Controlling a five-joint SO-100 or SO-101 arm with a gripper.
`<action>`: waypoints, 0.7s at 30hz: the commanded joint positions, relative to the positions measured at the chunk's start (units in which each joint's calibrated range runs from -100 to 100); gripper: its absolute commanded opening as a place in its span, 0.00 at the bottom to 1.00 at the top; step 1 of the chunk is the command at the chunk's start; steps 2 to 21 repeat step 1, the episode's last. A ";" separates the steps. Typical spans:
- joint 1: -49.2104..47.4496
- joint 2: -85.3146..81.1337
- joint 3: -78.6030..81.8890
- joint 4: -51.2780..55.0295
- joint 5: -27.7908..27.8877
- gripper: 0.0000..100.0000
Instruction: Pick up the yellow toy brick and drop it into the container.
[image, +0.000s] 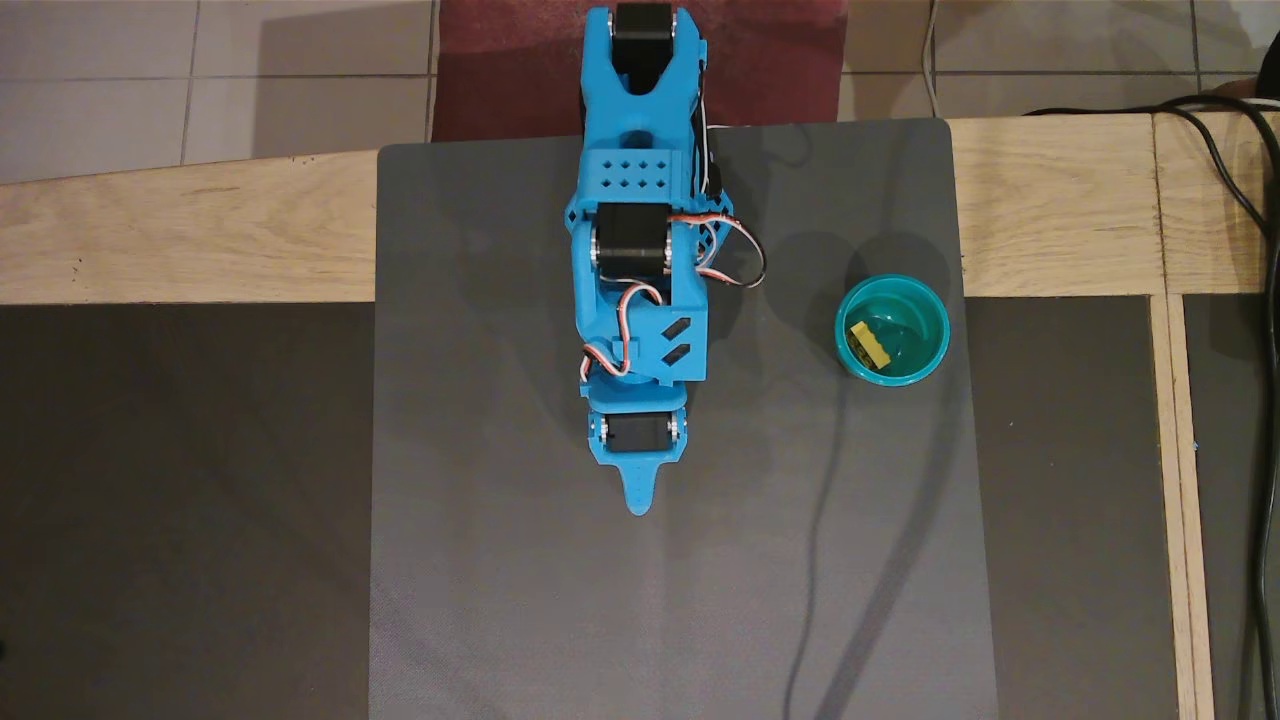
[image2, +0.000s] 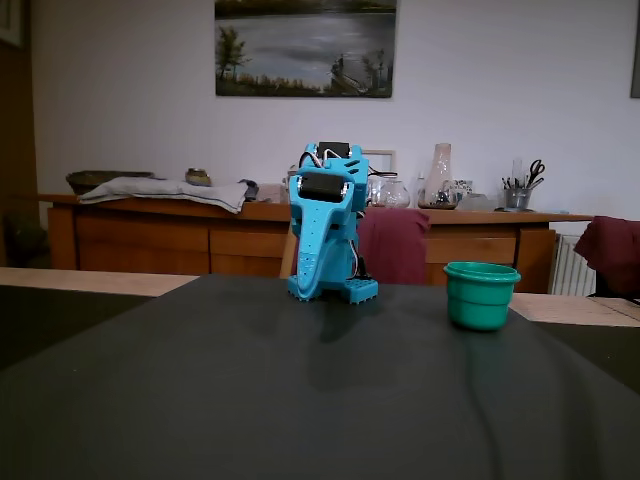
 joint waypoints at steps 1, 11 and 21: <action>0.16 -0.26 0.18 -0.54 -0.07 0.00; 0.16 -0.26 0.18 -0.54 -0.07 0.00; 0.16 -0.26 0.18 -0.54 -0.07 0.00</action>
